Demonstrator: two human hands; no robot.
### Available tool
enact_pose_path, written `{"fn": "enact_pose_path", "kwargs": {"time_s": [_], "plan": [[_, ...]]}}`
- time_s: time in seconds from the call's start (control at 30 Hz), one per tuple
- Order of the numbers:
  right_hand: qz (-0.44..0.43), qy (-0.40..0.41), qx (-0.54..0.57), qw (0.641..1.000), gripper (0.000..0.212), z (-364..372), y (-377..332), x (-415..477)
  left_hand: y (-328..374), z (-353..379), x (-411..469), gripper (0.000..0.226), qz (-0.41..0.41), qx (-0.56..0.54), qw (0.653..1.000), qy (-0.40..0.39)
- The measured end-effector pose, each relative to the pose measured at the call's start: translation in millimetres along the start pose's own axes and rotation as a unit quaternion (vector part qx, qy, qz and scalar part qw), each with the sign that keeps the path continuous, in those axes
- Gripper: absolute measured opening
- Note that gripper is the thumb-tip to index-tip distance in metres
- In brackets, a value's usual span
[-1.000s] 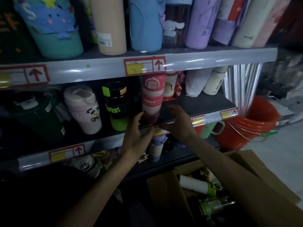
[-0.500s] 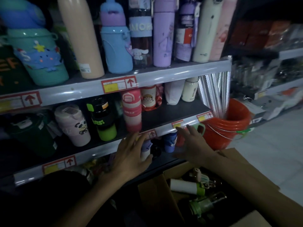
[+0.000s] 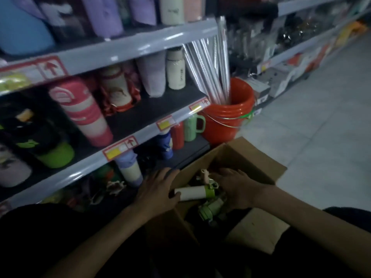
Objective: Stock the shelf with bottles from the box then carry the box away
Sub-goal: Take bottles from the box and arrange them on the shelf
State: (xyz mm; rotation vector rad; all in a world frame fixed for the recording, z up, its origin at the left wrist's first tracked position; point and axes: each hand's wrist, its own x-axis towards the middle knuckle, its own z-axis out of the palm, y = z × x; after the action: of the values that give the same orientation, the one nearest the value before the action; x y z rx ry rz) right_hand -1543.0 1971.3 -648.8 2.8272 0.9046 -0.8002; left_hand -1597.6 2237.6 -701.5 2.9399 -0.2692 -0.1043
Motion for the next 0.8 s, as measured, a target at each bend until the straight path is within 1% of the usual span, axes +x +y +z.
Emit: {"fn": "enact_pose_path", "kwargs": {"time_s": [0.07, 0.13, 0.23, 0.33, 0.4, 0.47, 0.57, 0.63, 0.73, 0.8], "plan": [[0.008, -0.030, -0.006, 0.999, 0.107, 22.2, 15.7, 2.1, 4.7, 28.7, 11.2, 0.079, 0.001, -0.003, 0.999, -0.045], [0.011, -0.049, 0.007, 0.999, 0.098, 42.4, 27.4, 2.8, 9.6, 54.5, 23.2, 0.079, 0.003, -0.006, 0.996, -0.090], [0.030, -0.111, 0.014, 0.993, 0.091, 65.3, 31.2, 0.1, 17.2, 89.0, 42.1, 0.080, 0.015, 0.022, 0.991, -0.134], [0.017, -0.148, -0.002, 0.989, 0.095, 85.6, 28.4, -5.2, 24.5, 122.1, 62.6, 0.079, 0.025, 0.053, 0.983, -0.174], [0.013, -0.164, 0.020, 0.986, 0.099, 94.3, 30.8, -6.3, 27.6, 144.0, 75.4, 0.078, 0.038, 0.076, 0.978, -0.193], [0.018, -0.165, 0.035, 0.985, 0.093, 96.7, 37.7, -5.4, 28.7, 164.2, 87.6, 0.078, 0.056, 0.101, 0.974, -0.197], [0.038, -0.128, 0.020, 0.991, 0.068, 95.9, 52.2, -5.3, 32.1, 187.0, 108.3, 0.080, 0.091, 0.159, 0.965, -0.190], [0.056, -0.101, 0.021, 0.993, 0.057, 95.7, 62.3, -5.9, 36.3, 196.3, 125.8, 0.080, 0.110, 0.192, 0.957, -0.188], [0.070, -0.083, 0.046, 0.993, 0.052, 95.6, 74.5, -7.6, 46.2, 207.2, 146.4, 0.068, 0.130, 0.154, 0.966, -0.162], [0.077, -0.084, 0.053, 0.992, 0.051, 100.0, 81.3, -9.5, 57.6, 214.9, 149.5, 0.060, 0.166, 0.120, 0.968, -0.143]]}}
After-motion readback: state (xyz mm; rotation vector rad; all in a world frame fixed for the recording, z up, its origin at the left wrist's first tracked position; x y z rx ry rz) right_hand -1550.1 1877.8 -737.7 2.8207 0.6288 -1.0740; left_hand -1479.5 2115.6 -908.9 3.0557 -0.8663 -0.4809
